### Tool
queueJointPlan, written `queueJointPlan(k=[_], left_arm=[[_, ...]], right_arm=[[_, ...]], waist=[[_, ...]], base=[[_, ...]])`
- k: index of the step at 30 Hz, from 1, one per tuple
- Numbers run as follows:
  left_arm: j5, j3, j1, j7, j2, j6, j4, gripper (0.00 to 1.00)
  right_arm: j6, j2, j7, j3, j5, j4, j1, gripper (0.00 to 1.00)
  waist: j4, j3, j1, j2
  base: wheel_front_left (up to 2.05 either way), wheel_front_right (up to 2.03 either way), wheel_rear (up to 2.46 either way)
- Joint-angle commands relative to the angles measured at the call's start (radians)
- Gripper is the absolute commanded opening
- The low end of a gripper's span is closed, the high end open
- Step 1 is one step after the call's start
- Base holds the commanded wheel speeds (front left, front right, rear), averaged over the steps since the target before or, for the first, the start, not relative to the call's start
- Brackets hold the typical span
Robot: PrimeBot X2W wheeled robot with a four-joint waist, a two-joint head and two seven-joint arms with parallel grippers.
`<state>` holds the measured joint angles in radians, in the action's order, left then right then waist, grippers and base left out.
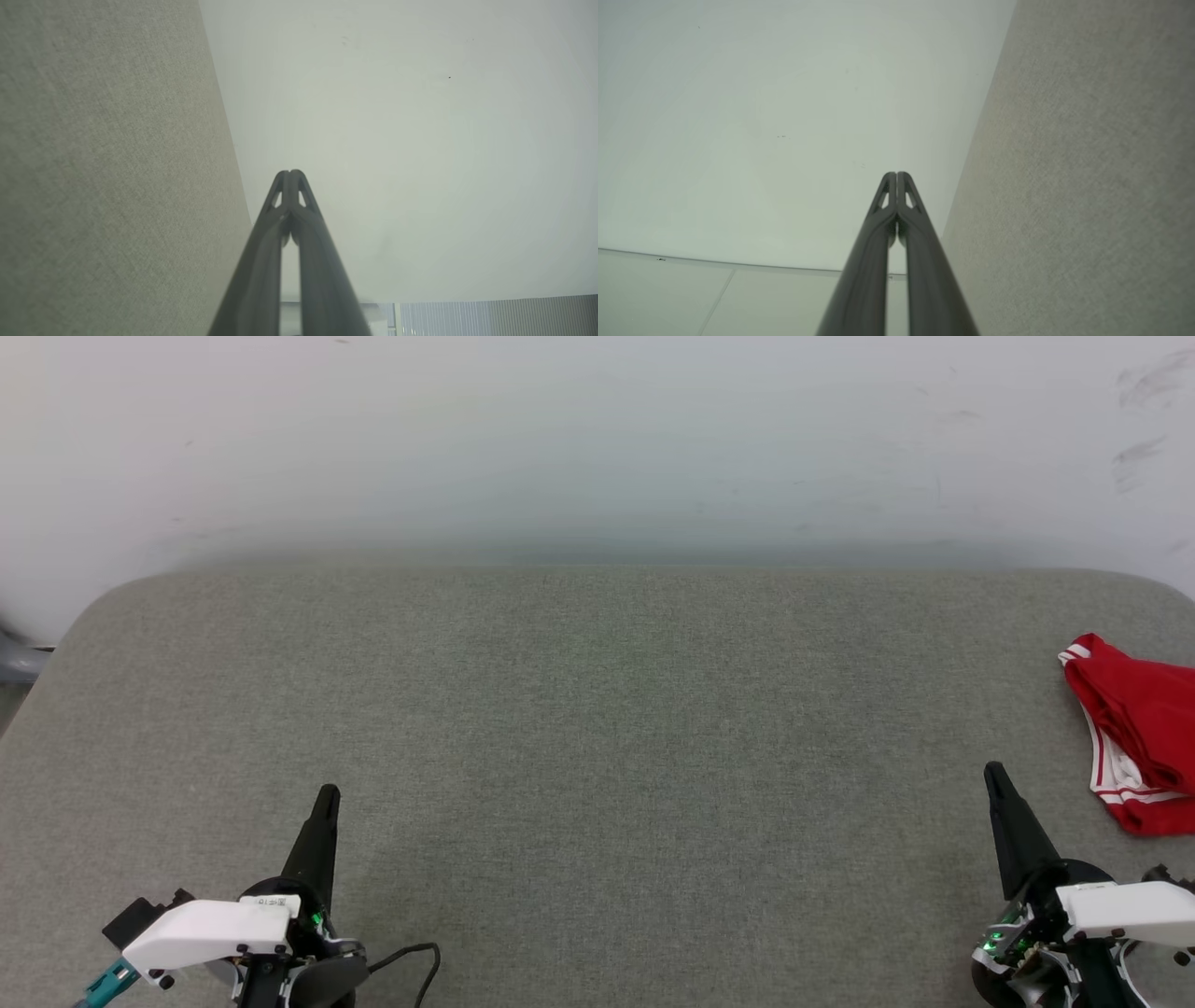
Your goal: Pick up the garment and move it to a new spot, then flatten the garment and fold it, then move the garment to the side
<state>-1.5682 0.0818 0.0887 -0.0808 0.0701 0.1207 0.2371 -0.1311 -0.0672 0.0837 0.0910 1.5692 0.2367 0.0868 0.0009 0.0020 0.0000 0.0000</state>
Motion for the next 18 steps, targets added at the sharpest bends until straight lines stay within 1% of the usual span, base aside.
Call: queueJointPlan(k=[1, 8, 18], left_arm=[[-0.020, 0.006, 0.018, -0.006, -0.002, 0.007, 0.003, 0.00], [-0.068, 0.013, 0.024, -0.020, -0.004, 0.014, 0.010, 0.00], [-0.059, 0.014, 0.022, -0.021, -0.006, 0.013, 0.009, 0.00]], right_arm=[[0.001, 0.003, 0.006, 0.003, 0.019, 0.003, 0.022, 0.00], [0.001, 0.005, 0.019, 0.006, 0.064, 0.009, 0.029, 0.00], [0.001, 0.007, 0.020, 0.008, 0.056, 0.009, 0.027, 0.00]], waist=[[0.000, 0.000, 0.0000, 0.0000], [-0.001, 0.001, 0.0000, 0.0000], [-0.001, 0.001, 0.0000, 0.0000]], base=[[0.00, 0.00, 0.00], [0.00, 0.00, 0.00], [0.00, 0.00, 0.00]])
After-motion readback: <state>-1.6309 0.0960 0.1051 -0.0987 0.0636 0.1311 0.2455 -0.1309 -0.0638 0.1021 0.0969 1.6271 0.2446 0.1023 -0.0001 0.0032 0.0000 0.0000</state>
